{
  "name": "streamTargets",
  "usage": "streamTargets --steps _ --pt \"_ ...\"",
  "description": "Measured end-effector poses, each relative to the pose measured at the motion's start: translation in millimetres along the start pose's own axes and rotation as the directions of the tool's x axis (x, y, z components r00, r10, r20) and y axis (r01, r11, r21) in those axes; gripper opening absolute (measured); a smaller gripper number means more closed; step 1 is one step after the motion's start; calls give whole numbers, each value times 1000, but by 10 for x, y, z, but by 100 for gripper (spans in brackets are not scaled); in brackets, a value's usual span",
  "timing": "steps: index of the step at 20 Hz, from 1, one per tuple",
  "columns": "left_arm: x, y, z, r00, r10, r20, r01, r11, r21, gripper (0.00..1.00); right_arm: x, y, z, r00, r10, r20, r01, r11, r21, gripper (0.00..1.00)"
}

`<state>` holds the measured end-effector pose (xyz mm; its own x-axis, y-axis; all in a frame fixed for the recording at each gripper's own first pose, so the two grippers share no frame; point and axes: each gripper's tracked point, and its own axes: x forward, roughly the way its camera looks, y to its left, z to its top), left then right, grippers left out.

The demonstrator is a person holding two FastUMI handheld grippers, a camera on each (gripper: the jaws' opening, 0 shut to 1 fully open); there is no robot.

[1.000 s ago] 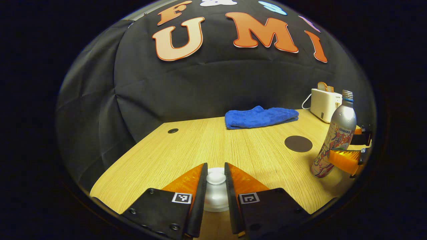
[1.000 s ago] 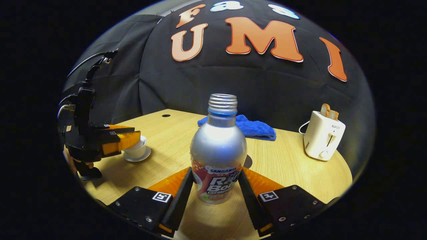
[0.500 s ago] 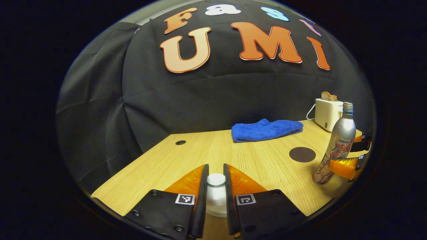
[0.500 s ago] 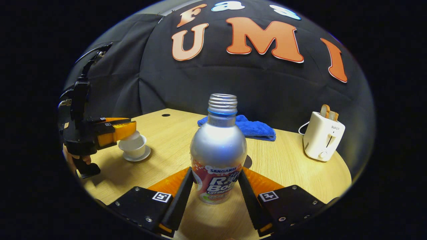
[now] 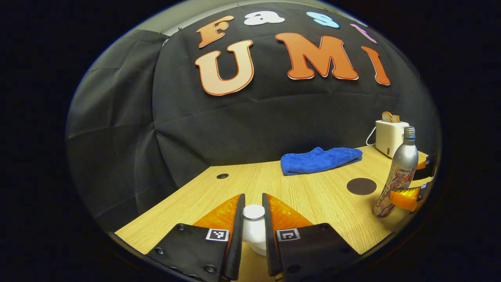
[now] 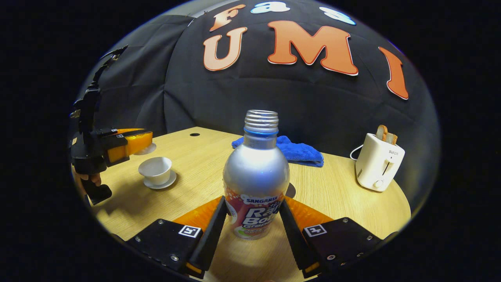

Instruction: Open the teacup lid with one hand, grasp the water bottle and pour water into the teacup with the other hand; after pouring, place the water bottle on the coaster and then close the teacup lid.

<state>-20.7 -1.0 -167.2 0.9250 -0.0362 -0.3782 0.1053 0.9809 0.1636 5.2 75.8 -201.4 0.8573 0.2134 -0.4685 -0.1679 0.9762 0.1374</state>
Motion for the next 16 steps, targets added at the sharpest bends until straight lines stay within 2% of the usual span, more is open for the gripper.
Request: streamTargets --steps 8,9,11,12,14,15,16 --pt "-47 55 6 1000 13 9 -13 1000 -3 30 -1 6 1 1000 -1 1 1 1000 -6 80" --pt "-50 56 4 1000 11 9 -11 1000 -3 27 2 9 8 1000 -1 1 1 1000 -8 81" --pt "-52 60 8 1000 11 9 -11 1000 -5 27 3 0 7 1000 -4 1 4 1000 -13 81" --pt "-58 74 12 1000 15 11 -15 1000 -5 30 8 -7 14 1000 -5 3 5 1000 -15 81" --pt "-66 117 18 1000 24 17 -24 1000 -6 30 18 -13 24 1000 -9 5 9 1000 -19 81" --pt "-69 126 16 999 26 18 -26 1000 -7 30 15 -21 22 1000 -9 4 9 1000 -21 76" --pt "-80 129 19 999 27 18 -27 1000 -9 30 23 -20 22 1000 -9 5 10 1000 -23 78"
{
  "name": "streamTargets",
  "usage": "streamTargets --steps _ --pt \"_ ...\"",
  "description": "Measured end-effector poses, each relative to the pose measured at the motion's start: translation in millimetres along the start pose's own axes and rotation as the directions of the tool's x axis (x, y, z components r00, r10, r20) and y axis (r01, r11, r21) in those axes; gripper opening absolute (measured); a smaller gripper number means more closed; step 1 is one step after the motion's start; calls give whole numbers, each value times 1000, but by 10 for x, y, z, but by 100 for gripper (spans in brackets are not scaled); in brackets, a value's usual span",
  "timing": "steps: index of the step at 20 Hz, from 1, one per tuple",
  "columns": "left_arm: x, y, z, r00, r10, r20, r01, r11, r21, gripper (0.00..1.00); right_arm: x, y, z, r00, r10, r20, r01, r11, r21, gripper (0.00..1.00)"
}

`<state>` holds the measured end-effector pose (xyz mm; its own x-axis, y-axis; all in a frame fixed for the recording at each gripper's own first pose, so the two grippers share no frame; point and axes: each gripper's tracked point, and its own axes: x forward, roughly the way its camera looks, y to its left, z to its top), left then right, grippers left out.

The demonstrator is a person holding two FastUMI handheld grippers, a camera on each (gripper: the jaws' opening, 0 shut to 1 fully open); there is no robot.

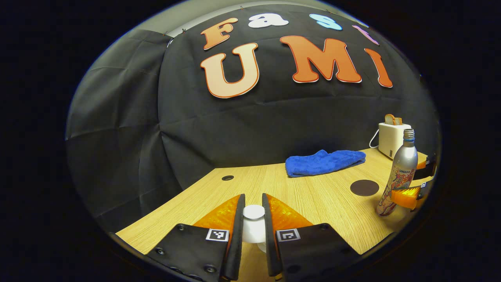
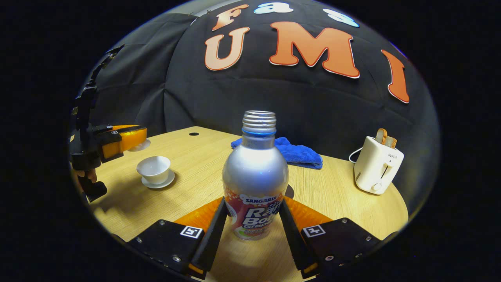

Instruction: Open the teacup lid with one hand, grasp the water bottle and pour water into the teacup with the other hand; after pouring, place the water bottle on the coaster and then close the teacup lid.

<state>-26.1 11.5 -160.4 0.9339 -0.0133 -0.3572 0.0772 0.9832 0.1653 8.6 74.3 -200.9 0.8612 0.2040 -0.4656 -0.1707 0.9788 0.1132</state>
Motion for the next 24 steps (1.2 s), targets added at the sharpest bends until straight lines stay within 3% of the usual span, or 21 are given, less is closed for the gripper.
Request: streamTargets --steps 6,11,19,24 --pt "-24 111 3 1000 22 12 -22 1000 -18 30 28 -67 35 1000 -25 2 26 998 -60 76" --pt "-47 250 -1 999 37 17 -36 999 -37 30 25 -148 236 997 -66 41 72 977 -201 77" --pt "-125 563 -52 997 70 20 -69 995 -69 30 95 -209 573 989 -108 98 141 885 -445 76" --pt "-153 794 -180 995 96 -5 -96 991 -96 30 195 -112 787 985 -105 137 166 800 -577 76"
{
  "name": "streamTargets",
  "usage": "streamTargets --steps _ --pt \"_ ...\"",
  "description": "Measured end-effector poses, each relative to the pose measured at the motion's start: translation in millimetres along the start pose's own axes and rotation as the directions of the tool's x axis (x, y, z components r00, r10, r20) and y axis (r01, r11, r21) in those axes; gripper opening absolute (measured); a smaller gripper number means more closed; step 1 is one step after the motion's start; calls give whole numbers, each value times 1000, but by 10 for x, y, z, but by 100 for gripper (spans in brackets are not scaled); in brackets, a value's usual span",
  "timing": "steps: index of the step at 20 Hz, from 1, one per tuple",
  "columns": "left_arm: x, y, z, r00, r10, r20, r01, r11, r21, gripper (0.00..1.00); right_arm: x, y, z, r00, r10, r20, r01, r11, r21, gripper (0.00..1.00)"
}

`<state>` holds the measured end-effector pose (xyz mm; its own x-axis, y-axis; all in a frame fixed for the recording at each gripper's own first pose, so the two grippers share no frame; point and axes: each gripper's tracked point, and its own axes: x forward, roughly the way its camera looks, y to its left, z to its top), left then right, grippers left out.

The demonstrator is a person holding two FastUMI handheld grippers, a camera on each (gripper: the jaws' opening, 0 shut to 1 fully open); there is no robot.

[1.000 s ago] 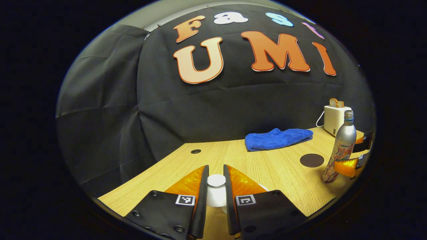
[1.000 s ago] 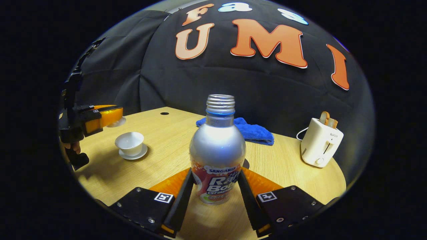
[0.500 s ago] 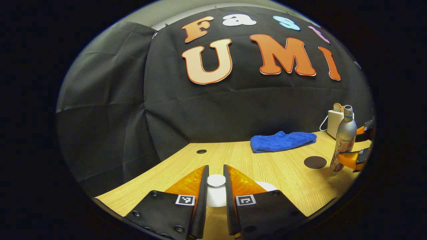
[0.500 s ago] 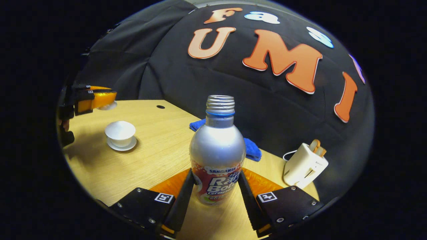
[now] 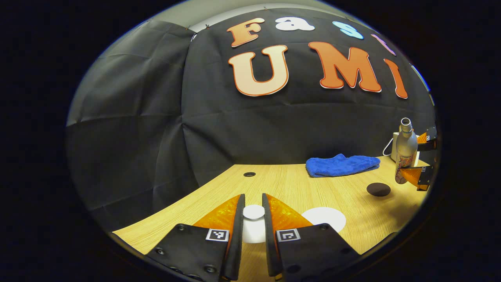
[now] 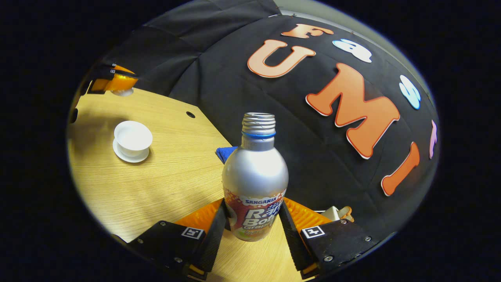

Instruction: Open the teacup lid with one hand, grasp the water bottle and pour water into the teacup with the other hand; after pouring, place the water bottle on the coaster and then close the teacup lid.

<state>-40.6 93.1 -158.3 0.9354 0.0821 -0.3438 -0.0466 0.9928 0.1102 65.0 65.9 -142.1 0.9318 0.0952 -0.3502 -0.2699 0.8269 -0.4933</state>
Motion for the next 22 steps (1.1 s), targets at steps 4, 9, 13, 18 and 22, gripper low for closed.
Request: streamTargets --steps 4,9,13,18,22 --pt "-43 228 -60 1000 28 -5 -28 999 -18 30 39 152 120 1000 21 14 -20 997 -79 76" --pt "-105 457 -132 998 55 -8 -56 998 -30 30 141 332 202 1000 24 17 -21 988 -152 76" --pt "-116 592 -198 998 67 -13 -68 996 -50 30 181 367 308 999 1 37 7 974 -228 76" --pt "-105 654 -251 997 72 -17 -73 995 -68 30 204 420 431 997 -30 67 51 940 -338 76" --pt "-99 773 -329 997 69 -30 -71 995 -72 30 177 482 508 993 -52 106 94 889 -449 76"
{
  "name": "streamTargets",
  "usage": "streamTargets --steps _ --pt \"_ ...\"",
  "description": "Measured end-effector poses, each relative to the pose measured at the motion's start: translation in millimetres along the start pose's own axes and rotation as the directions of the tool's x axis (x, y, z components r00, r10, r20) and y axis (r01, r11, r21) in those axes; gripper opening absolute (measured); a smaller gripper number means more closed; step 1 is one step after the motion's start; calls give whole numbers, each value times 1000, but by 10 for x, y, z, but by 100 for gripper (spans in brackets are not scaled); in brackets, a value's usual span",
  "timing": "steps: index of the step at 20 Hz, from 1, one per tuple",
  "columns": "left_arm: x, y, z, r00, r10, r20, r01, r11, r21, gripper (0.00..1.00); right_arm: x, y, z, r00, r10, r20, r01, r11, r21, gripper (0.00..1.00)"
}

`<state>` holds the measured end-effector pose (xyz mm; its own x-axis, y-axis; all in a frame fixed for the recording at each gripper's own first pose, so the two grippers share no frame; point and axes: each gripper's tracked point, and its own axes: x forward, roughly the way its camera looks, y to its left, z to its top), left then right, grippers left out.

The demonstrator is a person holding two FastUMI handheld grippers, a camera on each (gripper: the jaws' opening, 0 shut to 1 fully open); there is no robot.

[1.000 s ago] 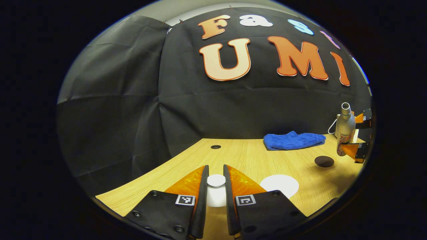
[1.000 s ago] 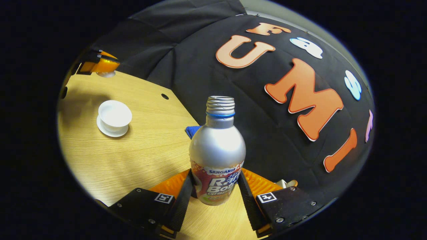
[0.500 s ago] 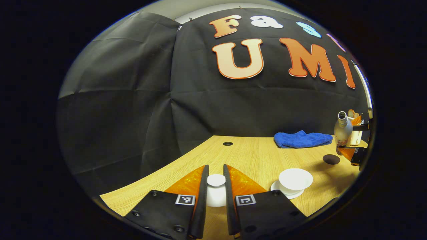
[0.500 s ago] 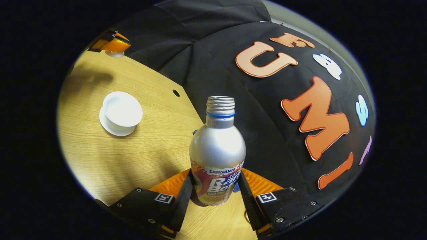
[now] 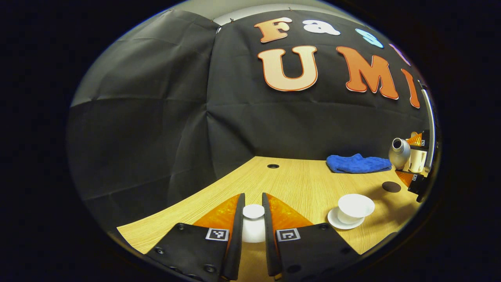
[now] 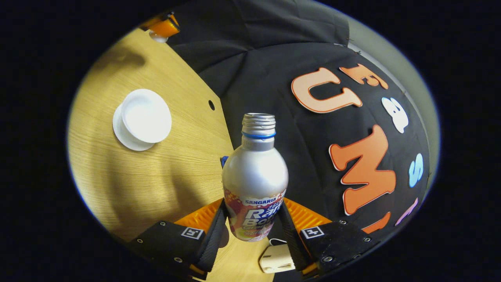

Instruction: Open the teacup lid with one hand, grasp the water bottle and pour water into the teacup with the other hand; after pouring, place the water bottle on the coaster and then close the teacup lid.

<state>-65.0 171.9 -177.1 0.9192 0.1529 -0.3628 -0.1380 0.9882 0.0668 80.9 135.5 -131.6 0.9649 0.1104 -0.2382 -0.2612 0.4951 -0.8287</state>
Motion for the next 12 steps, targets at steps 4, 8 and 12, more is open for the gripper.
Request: streamTargets --steps 4,8,12 --pt "43 69 -42 1000 -2 0 2 1000 -11 30 81 16 142 999 -22 33 25 994 -102 76" --pt "67 126 -67 1000 -1 2 1 1000 -19 34 33 35 250 997 -47 65 58 980 -192 76" --pt "84 175 -110 1000 0 -4 0 1000 -22 30 27 15 304 994 -66 84 85 965 -248 75"
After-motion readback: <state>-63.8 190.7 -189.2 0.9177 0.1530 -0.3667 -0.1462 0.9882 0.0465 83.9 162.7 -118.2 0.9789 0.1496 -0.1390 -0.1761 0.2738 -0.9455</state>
